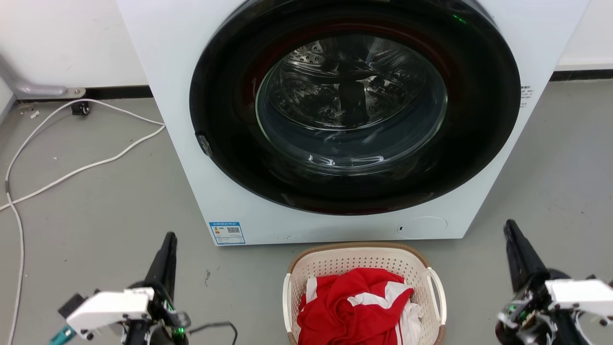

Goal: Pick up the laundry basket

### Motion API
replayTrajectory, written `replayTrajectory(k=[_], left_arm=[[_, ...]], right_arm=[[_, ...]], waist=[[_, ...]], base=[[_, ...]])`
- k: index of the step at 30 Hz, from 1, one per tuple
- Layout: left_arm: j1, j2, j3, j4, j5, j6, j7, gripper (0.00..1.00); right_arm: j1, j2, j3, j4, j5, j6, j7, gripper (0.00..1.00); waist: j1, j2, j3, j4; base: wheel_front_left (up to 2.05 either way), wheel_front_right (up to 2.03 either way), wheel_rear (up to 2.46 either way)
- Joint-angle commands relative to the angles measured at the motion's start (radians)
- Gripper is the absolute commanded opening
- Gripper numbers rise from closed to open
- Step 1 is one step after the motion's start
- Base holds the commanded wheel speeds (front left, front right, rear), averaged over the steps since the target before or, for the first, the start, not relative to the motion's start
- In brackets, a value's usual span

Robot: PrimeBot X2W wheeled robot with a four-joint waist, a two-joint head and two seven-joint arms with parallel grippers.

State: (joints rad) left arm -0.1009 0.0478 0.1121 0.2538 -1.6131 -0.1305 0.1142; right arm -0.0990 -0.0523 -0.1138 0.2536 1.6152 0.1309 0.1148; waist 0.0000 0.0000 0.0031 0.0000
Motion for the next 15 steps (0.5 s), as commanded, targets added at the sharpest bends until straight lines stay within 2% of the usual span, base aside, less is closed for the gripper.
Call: replayTrajectory(k=[1, 9, 15], left_arm=[[0.007, -0.001, -0.001, 0.007, 0.000, 0.000, -0.001, 1.00], [0.025, -0.002, -0.009, -0.005, 0.044, 0.000, -0.031, 1.00], [0.030, -0.001, -0.002, -0.032, 0.136, 0.000, -0.061, 1.00]], right_arm=[[0.007, 0.001, 0.001, 0.008, -0.001, 0.000, -0.001, 1.00], [0.024, 0.001, 0.007, 0.010, -0.035, 0.000, -0.032, 1.00], [0.030, 0.001, 0.013, -0.026, -0.158, 0.000, -0.061, 1.00]], waist=[[0.0000, 0.0000, 0.000, 0.000], [0.0000, 0.0000, 0.000, 0.001], [0.0000, 0.0000, 0.000, 0.001]], base=[[0.00, 0.00, 0.00], [0.00, 0.00, 0.00], [0.00, 0.00, 0.00]])
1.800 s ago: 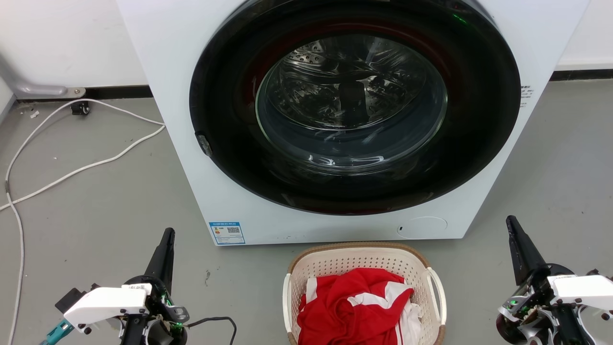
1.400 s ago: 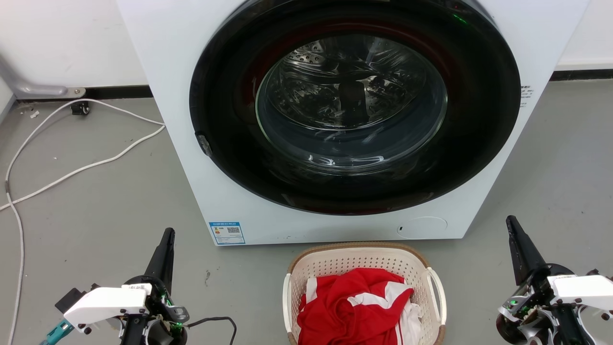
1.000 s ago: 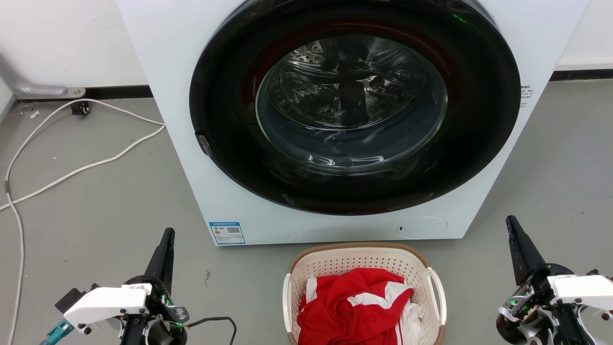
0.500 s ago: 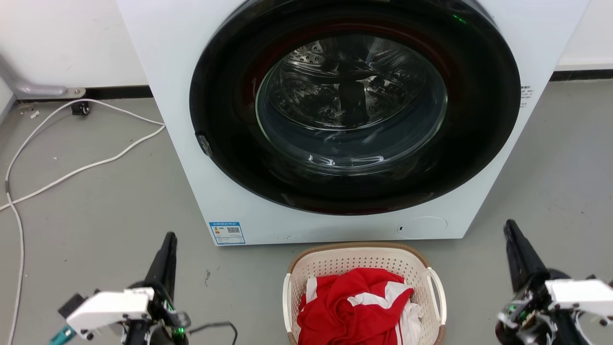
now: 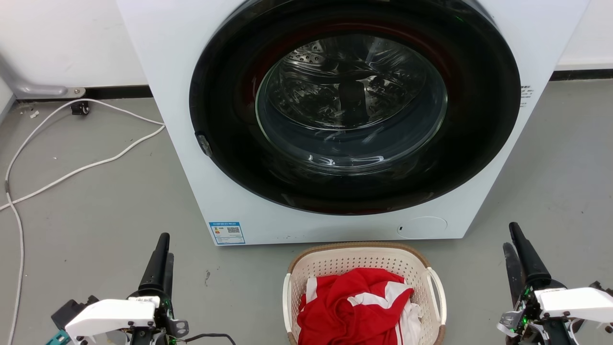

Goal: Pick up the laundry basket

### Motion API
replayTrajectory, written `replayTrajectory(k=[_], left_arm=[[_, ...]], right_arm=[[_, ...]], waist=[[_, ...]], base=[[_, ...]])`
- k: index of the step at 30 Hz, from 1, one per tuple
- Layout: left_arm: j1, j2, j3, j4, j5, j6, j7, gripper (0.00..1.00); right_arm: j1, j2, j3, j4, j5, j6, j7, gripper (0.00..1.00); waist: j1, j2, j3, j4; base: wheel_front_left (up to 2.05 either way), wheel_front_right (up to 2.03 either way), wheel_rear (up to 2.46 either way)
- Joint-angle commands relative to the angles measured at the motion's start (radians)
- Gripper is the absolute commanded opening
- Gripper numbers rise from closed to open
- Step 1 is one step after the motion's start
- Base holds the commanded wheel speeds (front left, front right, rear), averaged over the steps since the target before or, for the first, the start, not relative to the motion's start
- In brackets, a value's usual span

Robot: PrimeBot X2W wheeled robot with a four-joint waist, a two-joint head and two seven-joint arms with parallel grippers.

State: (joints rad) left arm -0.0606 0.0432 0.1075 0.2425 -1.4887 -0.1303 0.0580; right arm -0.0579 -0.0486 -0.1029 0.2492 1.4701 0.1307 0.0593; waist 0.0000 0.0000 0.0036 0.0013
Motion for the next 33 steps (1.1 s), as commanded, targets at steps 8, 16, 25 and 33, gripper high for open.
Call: replayTrajectory(k=[8, 16, 25, 33], left_arm=[[0.000, 0.004, -0.004, -0.069, 0.170, 0.012, -0.041, 1.00], [0.017, 0.004, -0.035, -0.111, 0.345, 0.039, -0.074, 1.00], [0.030, 0.005, -0.069, -0.132, 0.522, 0.066, -0.108, 1.00], [0.039, 0.005, -0.088, -0.150, 0.644, 0.071, -0.136, 1.00]], right_arm=[[0.004, -0.003, 0.021, -0.078, -0.202, 0.000, -0.042, 1.00], [0.016, -0.003, 0.034, -0.120, -0.390, 0.000, -0.075, 1.00], [0.030, -0.003, 0.048, -0.153, -0.575, 0.000, -0.109, 1.00], [0.042, -0.003, 0.059, -0.173, -0.691, 0.000, -0.136, 1.00]], waist=[[0.0000, 0.0000, 0.000, 0.002], [0.0000, 0.0000, -0.001, 0.004], [0.0000, 0.0000, -0.001, 0.006], [0.0000, 0.0000, -0.002, 0.007]], base=[[0.00, 0.00, 0.00], [0.00, 0.00, 0.00], [0.00, 0.00, 0.00], [0.00, 0.00, 0.00]])
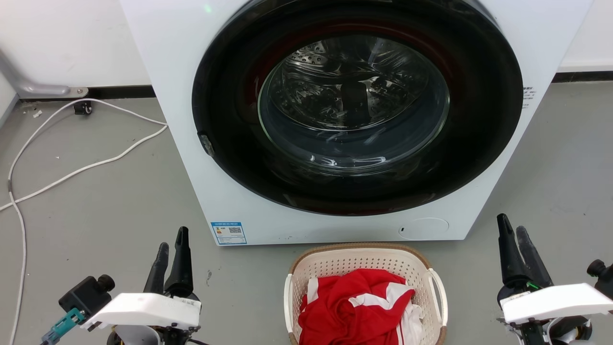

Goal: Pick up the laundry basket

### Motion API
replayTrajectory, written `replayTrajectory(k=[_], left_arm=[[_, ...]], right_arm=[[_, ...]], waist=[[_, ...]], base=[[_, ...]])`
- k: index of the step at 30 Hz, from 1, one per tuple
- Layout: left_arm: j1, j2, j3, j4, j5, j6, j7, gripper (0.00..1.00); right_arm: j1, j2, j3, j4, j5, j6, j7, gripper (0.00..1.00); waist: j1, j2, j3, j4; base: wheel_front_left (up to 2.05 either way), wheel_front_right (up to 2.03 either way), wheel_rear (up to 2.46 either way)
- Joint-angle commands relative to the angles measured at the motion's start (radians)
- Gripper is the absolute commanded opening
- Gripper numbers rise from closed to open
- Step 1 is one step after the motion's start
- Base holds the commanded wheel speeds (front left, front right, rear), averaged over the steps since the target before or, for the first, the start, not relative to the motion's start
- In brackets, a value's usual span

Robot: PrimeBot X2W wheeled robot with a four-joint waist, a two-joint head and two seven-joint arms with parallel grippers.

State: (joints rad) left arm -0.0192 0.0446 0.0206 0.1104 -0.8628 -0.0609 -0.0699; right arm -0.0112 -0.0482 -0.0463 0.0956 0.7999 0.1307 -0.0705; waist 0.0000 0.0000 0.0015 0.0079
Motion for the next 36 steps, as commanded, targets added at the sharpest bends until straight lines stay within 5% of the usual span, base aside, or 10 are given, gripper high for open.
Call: replayTrajectory(k=[1, 36], left_arm=[[0.000, 0.004, -0.002, -0.020, 0.032, 0.002, -0.011, 1.00], [0.051, 0.006, -0.033, -0.027, 0.448, 0.002, -0.112, 1.00]], right_arm=[[-0.003, -0.003, 0.003, -0.023, -0.035, 0.000, -0.010, 1.00], [0.055, -0.003, 0.003, -0.055, -0.493, 0.000, -0.110, 1.00]], waist=[[0.0000, 0.0000, 0.000, 0.000], [0.0000, 0.0000, 0.002, 0.009]], base=[[0.00, 0.00, 0.00], [0.00, 0.00, 0.00]])
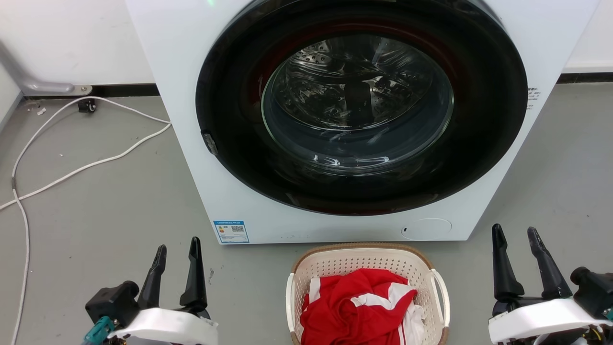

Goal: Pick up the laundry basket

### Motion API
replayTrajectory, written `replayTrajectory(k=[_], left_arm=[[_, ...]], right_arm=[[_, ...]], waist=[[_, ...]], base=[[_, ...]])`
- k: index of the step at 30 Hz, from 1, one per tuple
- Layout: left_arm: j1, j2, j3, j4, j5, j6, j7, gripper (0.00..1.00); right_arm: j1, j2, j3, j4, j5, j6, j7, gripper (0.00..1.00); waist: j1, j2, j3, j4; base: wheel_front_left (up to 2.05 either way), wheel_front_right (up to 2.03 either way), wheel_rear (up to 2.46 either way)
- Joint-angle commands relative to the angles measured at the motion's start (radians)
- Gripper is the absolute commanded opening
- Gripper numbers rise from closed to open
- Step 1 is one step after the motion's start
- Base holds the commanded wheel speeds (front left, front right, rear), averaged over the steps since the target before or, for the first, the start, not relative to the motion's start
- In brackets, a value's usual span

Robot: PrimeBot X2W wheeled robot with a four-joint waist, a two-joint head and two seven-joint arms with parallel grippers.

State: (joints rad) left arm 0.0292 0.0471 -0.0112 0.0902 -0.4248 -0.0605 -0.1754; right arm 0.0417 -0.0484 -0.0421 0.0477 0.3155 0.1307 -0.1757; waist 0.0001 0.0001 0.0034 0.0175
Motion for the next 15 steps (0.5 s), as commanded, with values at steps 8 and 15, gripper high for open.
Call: replayTrajectory(k=[8, 15], left_arm=[[0.009, 0.004, -0.005, -0.003, 0.088, 0.004, -0.025, 1.00], [0.019, 0.004, -0.004, 0.001, 0.169, 0.008, -0.043, 1.00]], right_arm=[[0.012, -0.003, -0.008, -0.005, -0.095, 0.000, -0.024, 1.00], [0.020, -0.003, -0.014, -0.012, -0.180, 0.000, -0.043, 1.00]], waist=[[-0.0001, -0.0001, -0.002, 0.001], [-0.0001, -0.0001, -0.001, 0.001]], base=[[0.00, 0.00, 0.00], [0.00, 0.00, 0.00]])
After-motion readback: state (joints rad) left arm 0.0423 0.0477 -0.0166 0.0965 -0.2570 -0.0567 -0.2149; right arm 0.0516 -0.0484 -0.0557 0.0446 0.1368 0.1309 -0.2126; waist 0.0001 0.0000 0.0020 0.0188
